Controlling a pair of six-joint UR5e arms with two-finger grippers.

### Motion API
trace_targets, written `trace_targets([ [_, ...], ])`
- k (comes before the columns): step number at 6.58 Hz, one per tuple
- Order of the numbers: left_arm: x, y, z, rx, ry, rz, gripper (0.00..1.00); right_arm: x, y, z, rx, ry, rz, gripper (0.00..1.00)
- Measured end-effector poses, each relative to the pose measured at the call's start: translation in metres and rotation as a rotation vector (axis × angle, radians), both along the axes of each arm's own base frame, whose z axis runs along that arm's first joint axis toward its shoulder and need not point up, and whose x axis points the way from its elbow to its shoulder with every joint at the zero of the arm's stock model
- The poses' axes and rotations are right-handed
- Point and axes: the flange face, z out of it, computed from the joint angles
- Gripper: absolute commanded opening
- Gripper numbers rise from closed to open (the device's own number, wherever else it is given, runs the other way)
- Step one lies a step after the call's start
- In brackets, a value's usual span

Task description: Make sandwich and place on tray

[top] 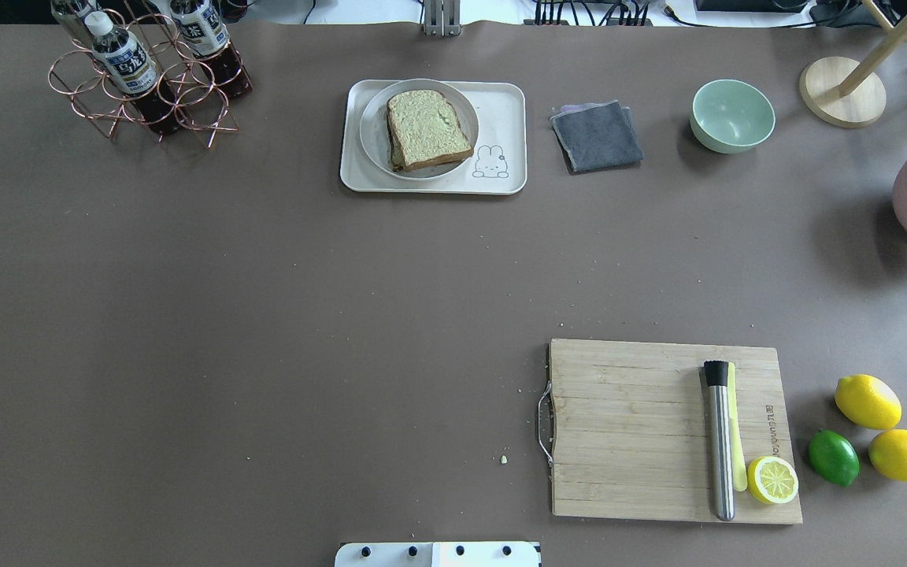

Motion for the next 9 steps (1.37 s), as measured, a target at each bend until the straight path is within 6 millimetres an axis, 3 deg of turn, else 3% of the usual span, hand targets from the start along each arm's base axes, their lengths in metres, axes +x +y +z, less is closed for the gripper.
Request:
trace_targets([
  [2, -0.068, 0.051, 0.104, -0.04, 0.072, 0.034, 0.98, 0.026, 0.011, 0.032, -0.01, 0.041, -0.005, 0.99],
  [4, -0.099, 0.088, 0.146, -0.061, 0.122, 0.015, 0.98, 0.031, 0.02, 0.041, -0.023, 0.052, 0.0, 0.99],
  [6, -0.104, 0.11, 0.163, -0.083, 0.115, 0.009, 0.98, 0.037, 0.034, 0.048, -0.039, 0.051, 0.015, 0.99],
  [9, -0.119, 0.127, 0.144, -0.04, 0.067, -0.017, 0.98, 0.051, 0.043, 0.052, -0.049, 0.05, 0.045, 1.0],
])
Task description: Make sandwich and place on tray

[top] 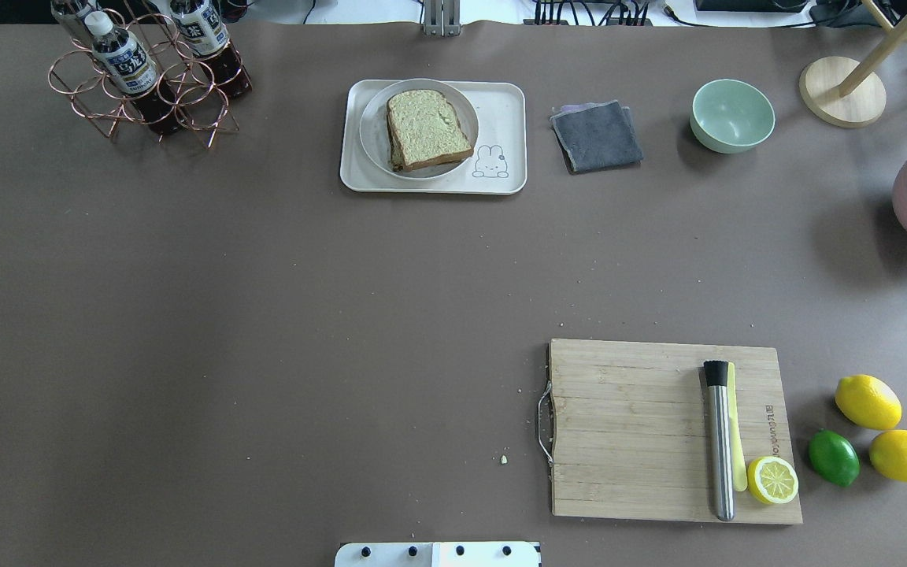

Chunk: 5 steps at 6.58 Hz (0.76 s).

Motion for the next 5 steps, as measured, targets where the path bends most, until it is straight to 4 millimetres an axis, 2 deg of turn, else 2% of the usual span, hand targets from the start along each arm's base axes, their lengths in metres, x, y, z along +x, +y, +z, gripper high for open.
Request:
trace_targets([
  [2, -0.005, 0.011, -0.005, 0.025, -0.045, -0.007, 0.98, 0.005, 0.01, 0.003, -0.005, 0.001, 0.012, 1.0],
  [5, -0.007, 0.015, -0.011, 0.044, -0.068, -0.009, 0.98, 0.003, 0.03, -0.008, 0.004, 0.021, 0.02, 1.0],
])
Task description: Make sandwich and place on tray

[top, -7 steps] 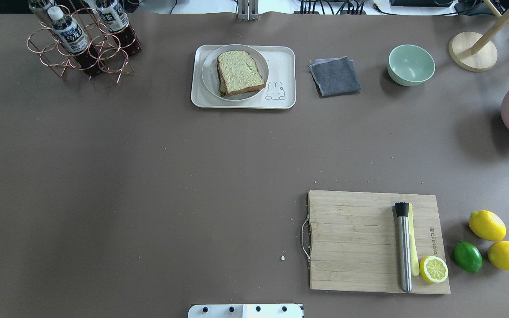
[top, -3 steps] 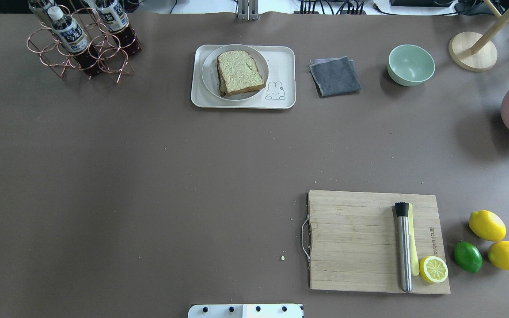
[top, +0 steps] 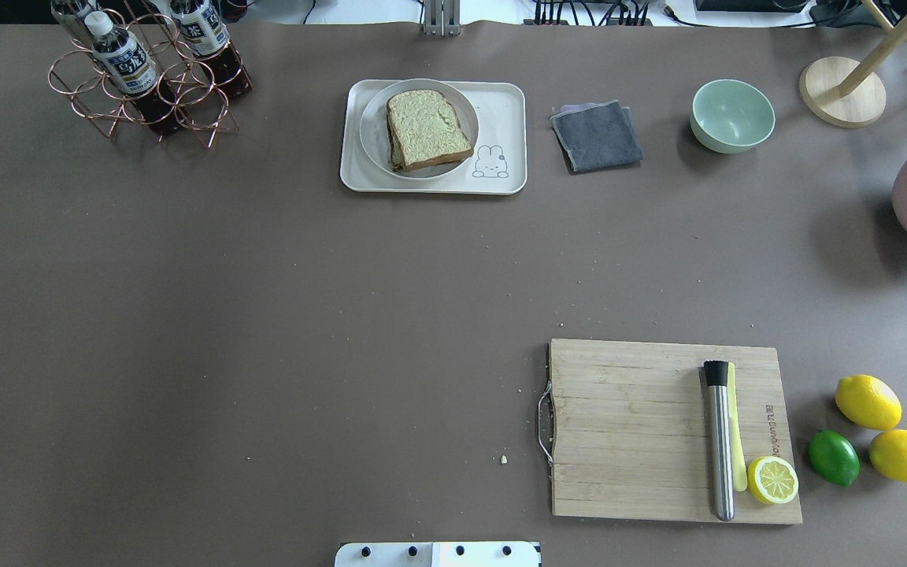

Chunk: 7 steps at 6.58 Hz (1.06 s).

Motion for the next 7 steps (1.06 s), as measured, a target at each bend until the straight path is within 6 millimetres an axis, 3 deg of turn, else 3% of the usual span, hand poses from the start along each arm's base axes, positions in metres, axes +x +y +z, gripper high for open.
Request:
trace_targets([
  [7, -0.003, 0.01, -0.008, -0.004, -0.027, -0.021, 0.98, -0.007, -0.007, -0.021, 0.005, 0.007, -0.008, 1.0],
])
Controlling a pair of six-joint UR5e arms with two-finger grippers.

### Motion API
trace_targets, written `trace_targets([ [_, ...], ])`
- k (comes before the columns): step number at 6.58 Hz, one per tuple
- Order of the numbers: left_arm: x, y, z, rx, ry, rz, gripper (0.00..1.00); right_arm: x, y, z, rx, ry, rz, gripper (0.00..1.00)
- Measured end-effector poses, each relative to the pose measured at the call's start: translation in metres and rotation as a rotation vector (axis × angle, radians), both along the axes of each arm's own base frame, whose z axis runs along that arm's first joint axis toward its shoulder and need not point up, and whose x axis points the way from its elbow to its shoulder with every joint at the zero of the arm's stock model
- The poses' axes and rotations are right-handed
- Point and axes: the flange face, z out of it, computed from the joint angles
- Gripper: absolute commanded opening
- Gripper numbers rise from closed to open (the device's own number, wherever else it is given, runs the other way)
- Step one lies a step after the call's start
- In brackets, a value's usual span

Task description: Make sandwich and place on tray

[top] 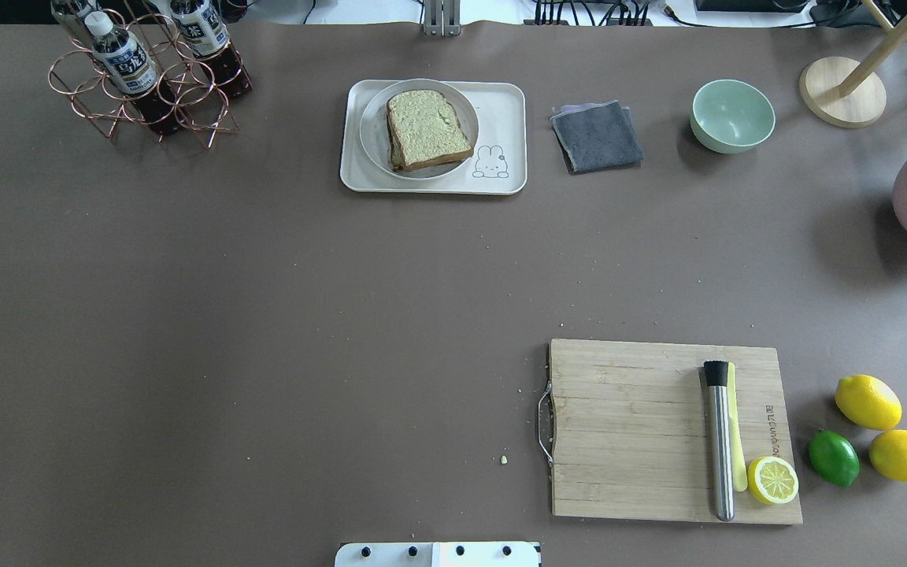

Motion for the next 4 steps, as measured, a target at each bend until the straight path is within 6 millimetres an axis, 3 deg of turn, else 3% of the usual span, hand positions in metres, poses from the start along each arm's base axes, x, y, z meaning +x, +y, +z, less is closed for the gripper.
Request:
trace_targets([
  [4, 0.0034, -0.0004, -0.0052, -0.006, 0.007, -0.007, 0.98, 0.0005, 0.0104, -0.0009, -0.008, -0.005, 0.009, 1.0],
])
